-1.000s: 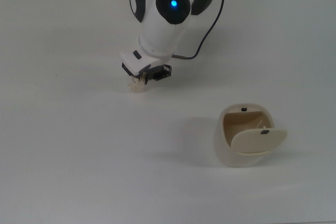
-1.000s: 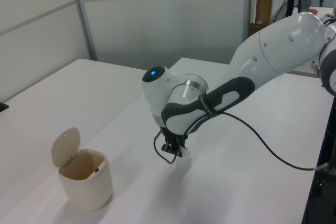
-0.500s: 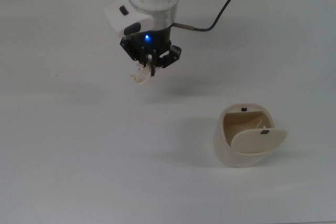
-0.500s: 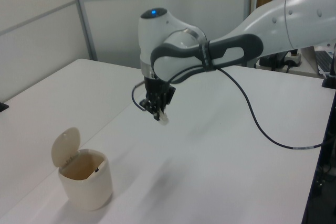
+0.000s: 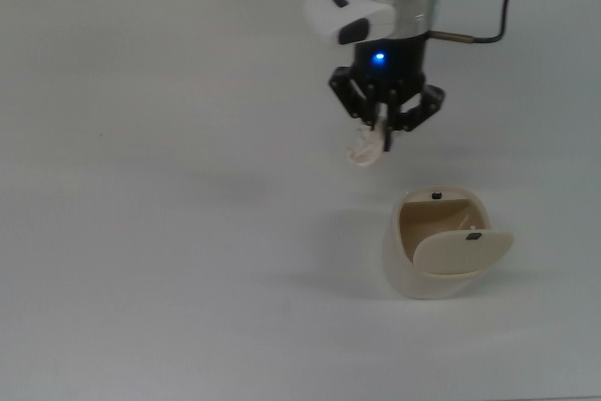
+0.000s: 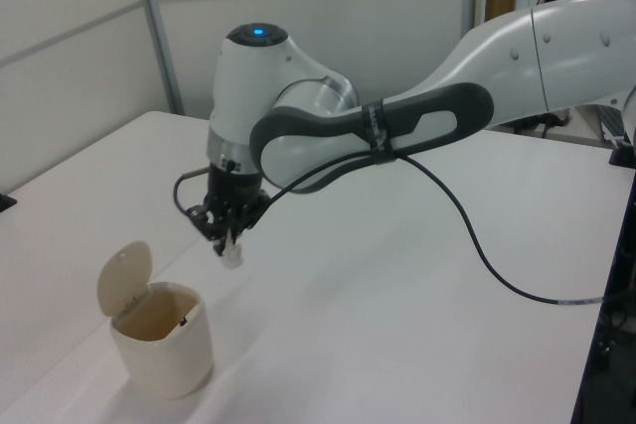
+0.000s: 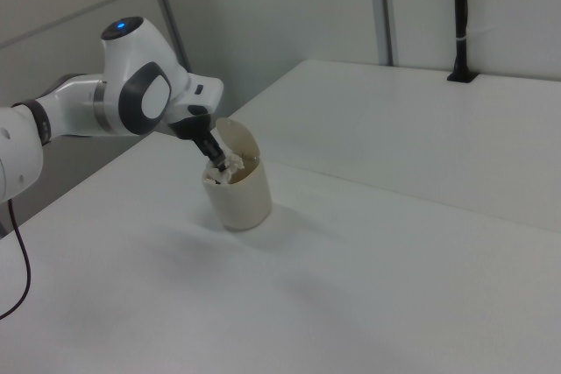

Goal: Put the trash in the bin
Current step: 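Carry the paper ball over the open cream bin and lower it, then open the gripper to drop the paper ball into the bin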

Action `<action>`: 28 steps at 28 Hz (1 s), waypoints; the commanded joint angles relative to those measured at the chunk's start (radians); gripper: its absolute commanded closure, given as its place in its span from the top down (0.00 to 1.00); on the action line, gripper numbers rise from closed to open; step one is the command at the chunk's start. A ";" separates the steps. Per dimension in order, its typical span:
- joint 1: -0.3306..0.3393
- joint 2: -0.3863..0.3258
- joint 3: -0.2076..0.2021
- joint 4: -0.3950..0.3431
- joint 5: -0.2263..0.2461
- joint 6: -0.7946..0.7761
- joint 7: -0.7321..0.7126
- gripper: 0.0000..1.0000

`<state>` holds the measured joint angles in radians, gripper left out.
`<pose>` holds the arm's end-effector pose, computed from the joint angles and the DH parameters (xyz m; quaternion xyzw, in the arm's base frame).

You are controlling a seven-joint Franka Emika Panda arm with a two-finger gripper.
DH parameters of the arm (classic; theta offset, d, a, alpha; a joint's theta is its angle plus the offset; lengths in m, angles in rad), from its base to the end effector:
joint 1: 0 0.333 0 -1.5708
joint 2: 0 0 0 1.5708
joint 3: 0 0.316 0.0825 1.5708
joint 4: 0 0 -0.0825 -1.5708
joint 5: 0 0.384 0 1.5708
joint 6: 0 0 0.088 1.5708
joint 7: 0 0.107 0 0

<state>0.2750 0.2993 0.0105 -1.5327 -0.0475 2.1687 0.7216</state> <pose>0.6558 0.1896 0.5193 -0.9643 0.2040 -0.1564 0.0632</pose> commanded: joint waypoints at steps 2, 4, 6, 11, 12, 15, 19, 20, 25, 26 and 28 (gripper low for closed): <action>0.041 0.060 0.025 0.034 -0.021 0.094 0.111 0.09; 0.061 0.084 0.025 0.037 -0.057 0.115 0.150 0.19; 0.084 0.127 0.025 0.055 -0.122 0.143 0.227 0.28; 0.093 0.198 0.026 0.101 -0.204 0.177 0.341 0.39; 0.093 0.224 0.025 0.135 -0.213 0.178 0.361 0.39; 0.095 0.244 0.025 0.164 -0.215 0.178 0.381 0.41; 0.095 0.242 0.020 0.175 -0.216 0.178 0.407 0.72; 0.095 0.241 0.019 0.178 -0.216 0.178 0.412 0.76; 0.095 0.239 0.014 0.181 -0.223 0.177 0.417 0.85; 0.095 0.239 0.014 0.187 -0.223 0.177 0.418 0.93; 0.095 0.239 0.011 0.195 -0.223 0.175 0.423 1.00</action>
<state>0.3654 0.5316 0.0327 -1.3652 -0.2448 2.3495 1.1089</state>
